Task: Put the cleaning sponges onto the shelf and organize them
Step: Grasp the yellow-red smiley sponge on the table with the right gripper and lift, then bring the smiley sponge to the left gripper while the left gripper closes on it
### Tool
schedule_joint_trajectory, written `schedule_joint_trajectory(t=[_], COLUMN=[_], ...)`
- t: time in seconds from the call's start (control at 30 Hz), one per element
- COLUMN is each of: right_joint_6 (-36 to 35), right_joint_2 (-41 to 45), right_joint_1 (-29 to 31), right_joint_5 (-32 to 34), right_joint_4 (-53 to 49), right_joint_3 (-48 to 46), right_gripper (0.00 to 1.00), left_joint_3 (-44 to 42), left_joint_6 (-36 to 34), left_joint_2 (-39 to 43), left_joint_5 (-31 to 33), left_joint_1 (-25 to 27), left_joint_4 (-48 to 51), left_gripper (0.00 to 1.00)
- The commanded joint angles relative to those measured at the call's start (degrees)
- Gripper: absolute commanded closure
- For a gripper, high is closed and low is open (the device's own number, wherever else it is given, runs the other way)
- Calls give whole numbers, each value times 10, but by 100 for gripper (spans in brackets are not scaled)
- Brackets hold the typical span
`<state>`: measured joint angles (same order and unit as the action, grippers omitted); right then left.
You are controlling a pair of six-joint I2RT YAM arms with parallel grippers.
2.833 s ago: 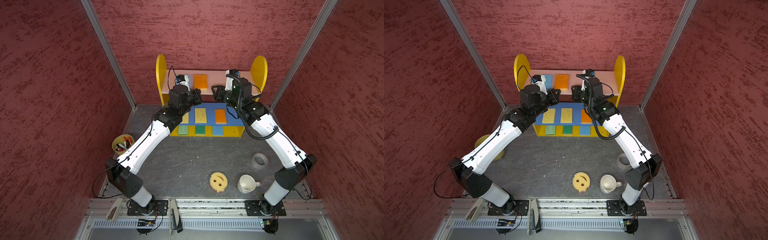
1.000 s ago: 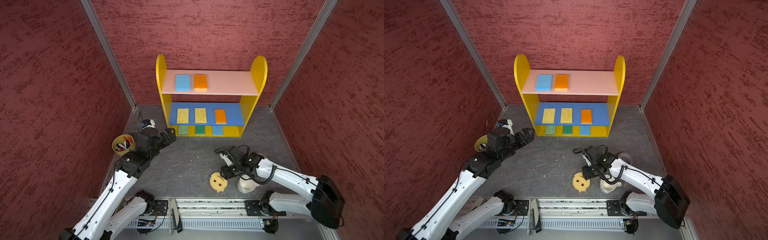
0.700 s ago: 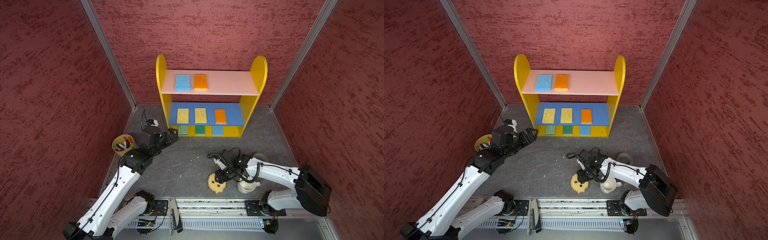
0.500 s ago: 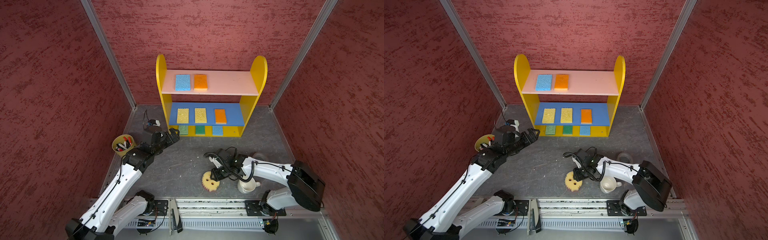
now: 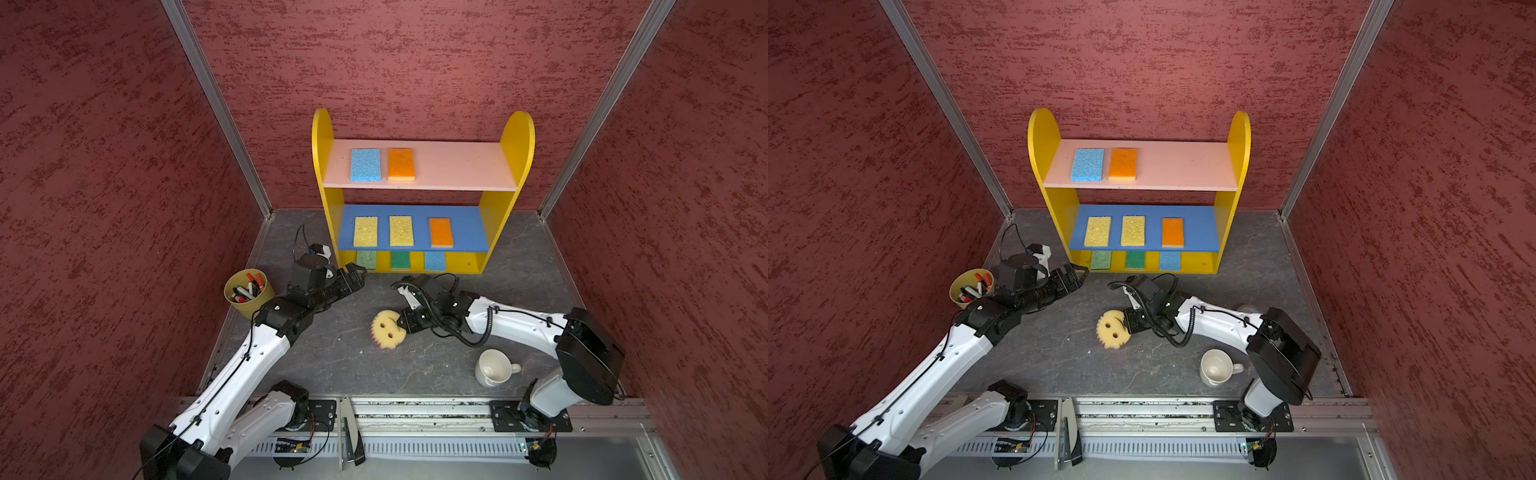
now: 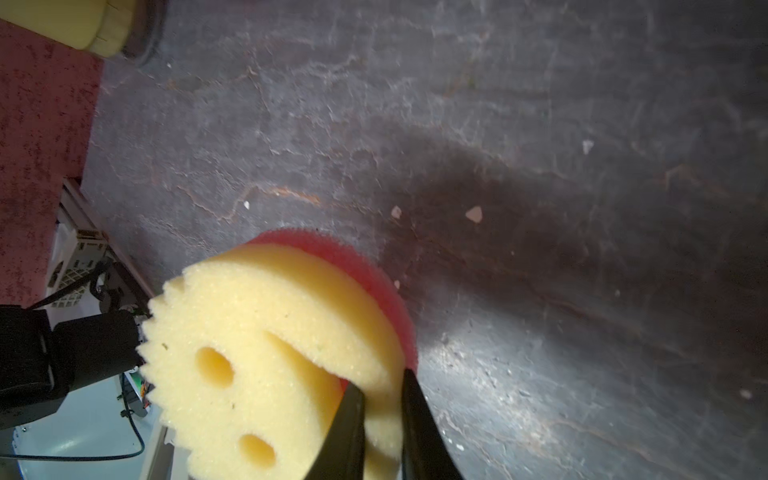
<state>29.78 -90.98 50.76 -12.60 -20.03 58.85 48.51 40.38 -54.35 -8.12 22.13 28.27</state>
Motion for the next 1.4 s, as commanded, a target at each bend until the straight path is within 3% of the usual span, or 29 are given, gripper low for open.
schedule_joint_trajectory(t=[0.0,0.2,0.47,0.6,0.8,0.87,1.1,1.2,1.37], right_joint_6=[-10,1,19,20,45,52,68,70,70], right_joint_2=[12,34,70,74,106,107,126,143,175], right_joint_1=[-14,-45,-86,-96,-115,-119,-125,-127,-133], right_joint_5=[23,27,21,18,-26,-39,-63,-63,-50], right_joint_4=[-3,11,23,22,65,76,101,104,111], right_joint_3=[29,37,38,35,7,0,-21,-30,-49], right_gripper=[85,85,86,86,86,86,84,76,57], left_joint_3=[-10,-31,-32,-39,-52,-55,-44,-29,-11], left_joint_6=[-24,-26,-14,3,34,43,54,51,47], left_joint_2=[-4,-17,-72,-87,-105,-111,-110,-106,-103], left_joint_5=[-45,-80,-81,-85,-110,-117,-105,-99,-92], left_joint_1=[-3,10,66,94,104,106,104,104,103], left_joint_4=[-26,-53,-83,-128,-183,-200,-199,-187,-177], left_gripper=[6,3,2,6,26,37,62,74,75])
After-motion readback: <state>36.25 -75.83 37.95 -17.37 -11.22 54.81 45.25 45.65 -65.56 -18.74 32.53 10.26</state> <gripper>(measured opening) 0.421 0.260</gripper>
